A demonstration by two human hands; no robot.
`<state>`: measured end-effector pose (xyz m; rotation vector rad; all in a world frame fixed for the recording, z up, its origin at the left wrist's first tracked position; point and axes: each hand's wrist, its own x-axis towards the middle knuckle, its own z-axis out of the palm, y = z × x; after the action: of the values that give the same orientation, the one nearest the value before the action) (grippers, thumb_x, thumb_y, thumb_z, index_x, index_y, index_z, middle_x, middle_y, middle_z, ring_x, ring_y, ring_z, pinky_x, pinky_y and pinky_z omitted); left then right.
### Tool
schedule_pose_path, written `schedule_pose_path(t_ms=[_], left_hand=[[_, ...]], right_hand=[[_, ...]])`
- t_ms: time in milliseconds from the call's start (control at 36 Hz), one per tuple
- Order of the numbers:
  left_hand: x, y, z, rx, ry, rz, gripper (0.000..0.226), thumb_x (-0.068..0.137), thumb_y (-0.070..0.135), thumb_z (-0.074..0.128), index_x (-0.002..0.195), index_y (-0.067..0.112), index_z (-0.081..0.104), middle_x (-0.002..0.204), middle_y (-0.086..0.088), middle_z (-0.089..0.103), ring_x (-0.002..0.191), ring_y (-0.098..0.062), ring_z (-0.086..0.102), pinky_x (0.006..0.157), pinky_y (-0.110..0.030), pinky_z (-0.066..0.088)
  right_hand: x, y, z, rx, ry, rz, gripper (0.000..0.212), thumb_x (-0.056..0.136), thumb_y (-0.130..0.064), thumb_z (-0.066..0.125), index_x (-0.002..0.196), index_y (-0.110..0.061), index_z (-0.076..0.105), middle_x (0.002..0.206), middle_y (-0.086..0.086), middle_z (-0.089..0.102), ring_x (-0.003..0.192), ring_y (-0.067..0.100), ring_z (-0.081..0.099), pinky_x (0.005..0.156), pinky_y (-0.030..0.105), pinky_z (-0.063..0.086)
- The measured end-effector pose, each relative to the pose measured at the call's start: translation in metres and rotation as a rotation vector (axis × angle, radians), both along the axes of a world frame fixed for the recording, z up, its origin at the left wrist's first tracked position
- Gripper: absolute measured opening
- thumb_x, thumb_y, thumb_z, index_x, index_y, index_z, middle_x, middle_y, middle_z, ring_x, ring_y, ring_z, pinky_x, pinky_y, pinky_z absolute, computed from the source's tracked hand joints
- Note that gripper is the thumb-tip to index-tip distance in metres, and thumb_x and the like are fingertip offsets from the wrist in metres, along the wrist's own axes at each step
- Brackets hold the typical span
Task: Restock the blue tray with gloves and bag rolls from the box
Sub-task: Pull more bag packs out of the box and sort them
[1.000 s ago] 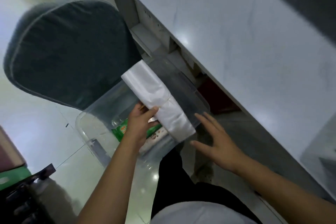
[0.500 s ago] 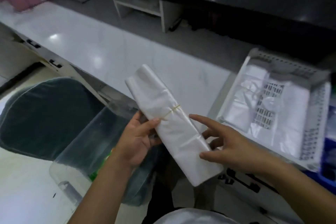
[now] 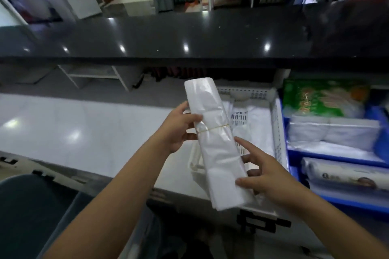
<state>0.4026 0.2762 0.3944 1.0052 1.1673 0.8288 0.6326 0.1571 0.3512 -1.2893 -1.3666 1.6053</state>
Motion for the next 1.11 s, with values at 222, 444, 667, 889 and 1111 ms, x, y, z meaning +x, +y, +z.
schedule_pose_path(t_ms=[222, 444, 667, 889, 1111], left_hand=[[0.041, 0.08, -0.021, -0.059, 0.264, -0.169, 0.053, 0.086, -0.006, 0.059, 0.133, 0.017, 0.054, 0.108, -0.014, 0.068, 0.081, -0.023, 0.066, 0.051, -0.029, 0.056], [0.047, 0.145, -0.057, 0.236, 0.68, -0.247, 0.092, 0.078, -0.006, 0.058, 0.153, 0.032, 0.021, 0.121, -0.009, 0.053, 0.099, -0.03, 0.061, 0.065, -0.034, 0.053], [0.045, 0.164, -0.112, 0.78, 1.32, -0.8, 0.068, 0.096, 0.058, 0.031, 0.156, 0.034, 0.01, 0.166, -0.005, 0.003, 0.152, -0.029, -0.004, 0.119, -0.052, -0.006], [0.045, 0.165, -0.124, 0.809, 1.413, -0.828, 0.073, 0.094, 0.067, 0.007, 0.155, 0.032, -0.012, 0.166, -0.004, -0.01, 0.152, -0.027, -0.013, 0.117, -0.056, -0.014], [0.046, 0.166, -0.117, 0.766, 1.47, -0.882, 0.074, 0.095, 0.066, 0.011, 0.155, 0.029, -0.012, 0.166, -0.004, -0.008, 0.152, -0.026, -0.008, 0.115, -0.062, -0.009]], right_hand=[[-0.03, 0.038, -0.014, -0.137, -0.018, -0.225, 0.086, 0.077, 0.012, 0.068, 0.12, -0.06, 0.05, 0.112, 0.009, 0.063, 0.082, 0.027, 0.073, 0.055, 0.034, 0.055], [-0.056, 0.087, -0.03, -0.259, -0.091, -0.336, 0.085, 0.078, 0.011, 0.068, 0.135, -0.049, 0.048, 0.108, 0.011, 0.065, 0.082, 0.026, 0.071, 0.059, 0.037, 0.059], [-0.071, 0.09, -0.057, -0.309, -0.285, -0.332, 0.105, 0.073, 0.001, 0.077, 0.15, -0.049, 0.027, 0.118, 0.003, 0.052, 0.089, 0.022, 0.066, 0.067, 0.034, 0.061], [-0.074, 0.093, -0.048, 0.006, -1.03, 0.057, 0.117, 0.073, -0.053, 0.074, 0.151, -0.05, -0.014, 0.164, -0.012, -0.018, 0.15, 0.017, -0.013, 0.12, 0.048, 0.008], [-0.077, 0.099, -0.063, 0.017, -1.278, 0.327, 0.104, 0.083, -0.077, 0.046, 0.151, -0.04, -0.023, 0.15, -0.017, -0.038, 0.147, 0.016, -0.028, 0.119, 0.049, -0.012]])
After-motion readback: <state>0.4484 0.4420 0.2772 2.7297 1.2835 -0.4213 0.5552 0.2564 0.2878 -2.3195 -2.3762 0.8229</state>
